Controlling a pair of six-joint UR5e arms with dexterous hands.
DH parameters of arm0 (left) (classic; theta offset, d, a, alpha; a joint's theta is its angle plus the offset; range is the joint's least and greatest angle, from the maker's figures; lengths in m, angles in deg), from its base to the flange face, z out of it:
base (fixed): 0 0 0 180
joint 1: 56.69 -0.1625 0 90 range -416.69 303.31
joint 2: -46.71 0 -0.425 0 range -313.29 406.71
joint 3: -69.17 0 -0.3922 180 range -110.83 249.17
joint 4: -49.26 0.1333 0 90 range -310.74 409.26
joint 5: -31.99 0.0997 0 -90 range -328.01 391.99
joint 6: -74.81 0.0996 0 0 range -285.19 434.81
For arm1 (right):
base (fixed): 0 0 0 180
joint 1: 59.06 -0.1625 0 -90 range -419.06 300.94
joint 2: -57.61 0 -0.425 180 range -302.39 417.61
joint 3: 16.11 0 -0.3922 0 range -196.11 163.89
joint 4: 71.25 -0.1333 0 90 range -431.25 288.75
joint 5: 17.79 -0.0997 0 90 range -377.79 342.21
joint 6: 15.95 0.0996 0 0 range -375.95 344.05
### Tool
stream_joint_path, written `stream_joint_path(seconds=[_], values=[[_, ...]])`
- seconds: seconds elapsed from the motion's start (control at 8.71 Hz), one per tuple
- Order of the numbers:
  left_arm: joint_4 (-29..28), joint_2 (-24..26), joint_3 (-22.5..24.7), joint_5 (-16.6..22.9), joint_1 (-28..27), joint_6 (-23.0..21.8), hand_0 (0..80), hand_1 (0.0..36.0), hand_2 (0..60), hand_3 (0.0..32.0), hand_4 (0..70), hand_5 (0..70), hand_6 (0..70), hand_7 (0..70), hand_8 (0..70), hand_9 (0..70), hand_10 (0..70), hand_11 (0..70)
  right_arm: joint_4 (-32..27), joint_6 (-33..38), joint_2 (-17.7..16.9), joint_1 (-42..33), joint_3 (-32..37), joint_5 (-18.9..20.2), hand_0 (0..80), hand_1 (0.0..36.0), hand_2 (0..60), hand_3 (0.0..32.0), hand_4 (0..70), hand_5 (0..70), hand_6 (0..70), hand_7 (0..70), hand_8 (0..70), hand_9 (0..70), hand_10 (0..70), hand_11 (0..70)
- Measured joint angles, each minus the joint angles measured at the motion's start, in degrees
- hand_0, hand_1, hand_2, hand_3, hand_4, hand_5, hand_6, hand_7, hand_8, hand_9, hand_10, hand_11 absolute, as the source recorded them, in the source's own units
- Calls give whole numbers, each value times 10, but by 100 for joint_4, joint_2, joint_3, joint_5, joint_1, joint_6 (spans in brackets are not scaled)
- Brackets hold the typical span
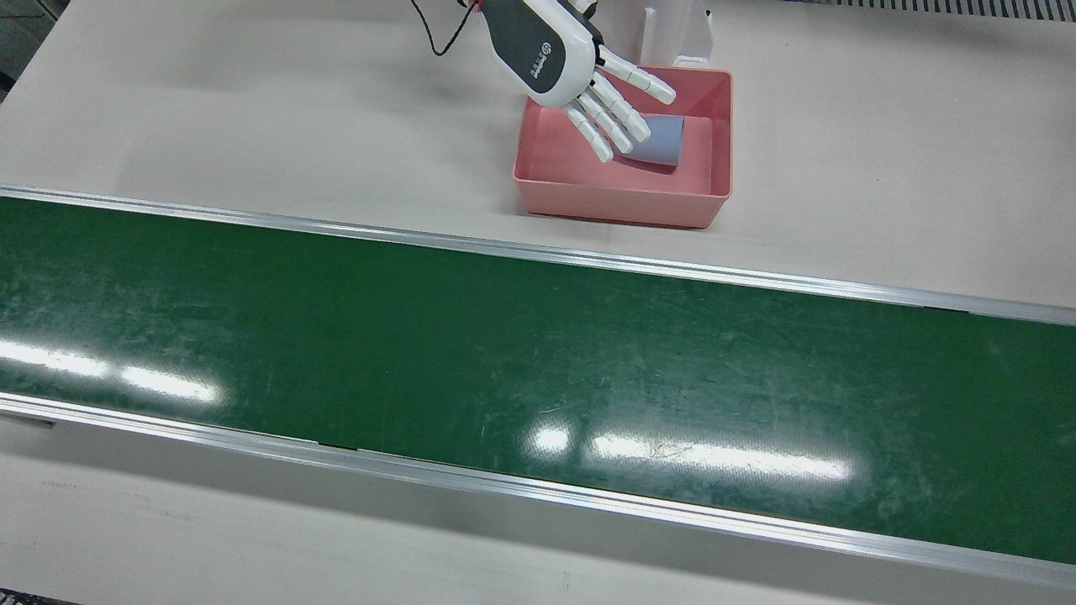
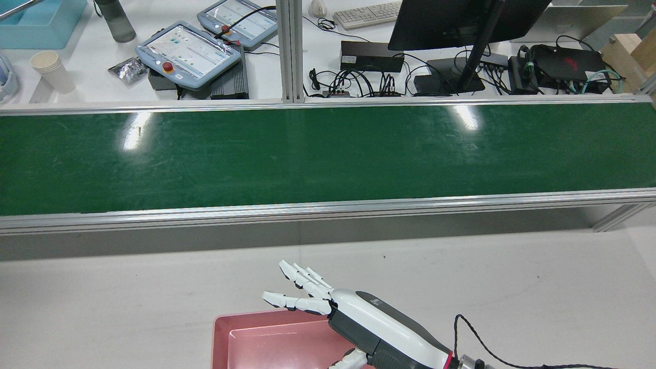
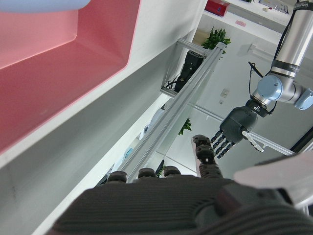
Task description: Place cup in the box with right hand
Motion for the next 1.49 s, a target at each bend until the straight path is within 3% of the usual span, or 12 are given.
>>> stream_joint_path(seconds=[0.11, 0.34, 0.57, 0.8, 0.92, 1.03, 1.26, 1.49], values=[[0, 0, 0, 0, -2, 0, 0, 0, 0, 0, 0, 0, 0, 0, 0, 0, 0, 0, 6, 23, -106, -223, -306, 5, 37, 0, 0, 0, 0, 0, 0, 0, 0, 16, 0, 0], [0, 0, 0, 0, -1, 0, 0, 0, 0, 0, 0, 0, 0, 0, 0, 0, 0, 0, 64, 348, -682, -1151, -1059, 46, 62, 0, 0, 0, 0, 0, 0, 0, 0, 21, 0, 0], [0, 0, 0, 0, -3, 0, 0, 0, 0, 0, 0, 0, 0, 0, 0, 0, 0, 0, 331, 1749, -1487, -2247, -1022, 181, 103, 0, 0, 0, 0, 0, 0, 0, 17, 41, 0, 0], [0, 0, 0, 0, -2, 0, 0, 0, 0, 0, 0, 0, 0, 0, 0, 0, 0, 0, 420, 2720, -1900, -3727, -484, 1107, 72, 0, 0, 0, 0, 2, 1, 0, 28, 61, 0, 0], [0, 0, 0, 0, 1, 0, 0, 0, 0, 0, 0, 0, 0, 0, 0, 0, 0, 0, 400, 3007, -1963, -4491, -147, 1634, 121, 0, 0, 0, 3, 0, 16, 25, 31, 67, 0, 0], [0, 0, 3, 0, 0, 0, 0, 0, 0, 0, 0, 0, 0, 0, 0, 0, 0, 0, 232, 3278, -1985, -5202, 278, 2103, 104, 0, 0, 0, 10, 0, 22, 61, 34, 71, 0, 0], [0, 0, 7, 0, 2, 0, 0, 0, 0, 0, 0, 0, 0, 0, 0, 0, 0, 0, -631, 3854, -1992, -6483, 1447, 3110, 15, 0, 0, 0, 0, 0, 28, 97, 61, 102, 0, 0], [3, 0, 9, 0, 4, 0, 0, 0, 0, 0, 0, 0, 0, 0, 0, 0, 0, 0, -1317, 4191, -2206, -7455, 2165, 3526, 0, 0, 0, 0, 0, 0, 27, 87, 55, 102, 0, 0]])
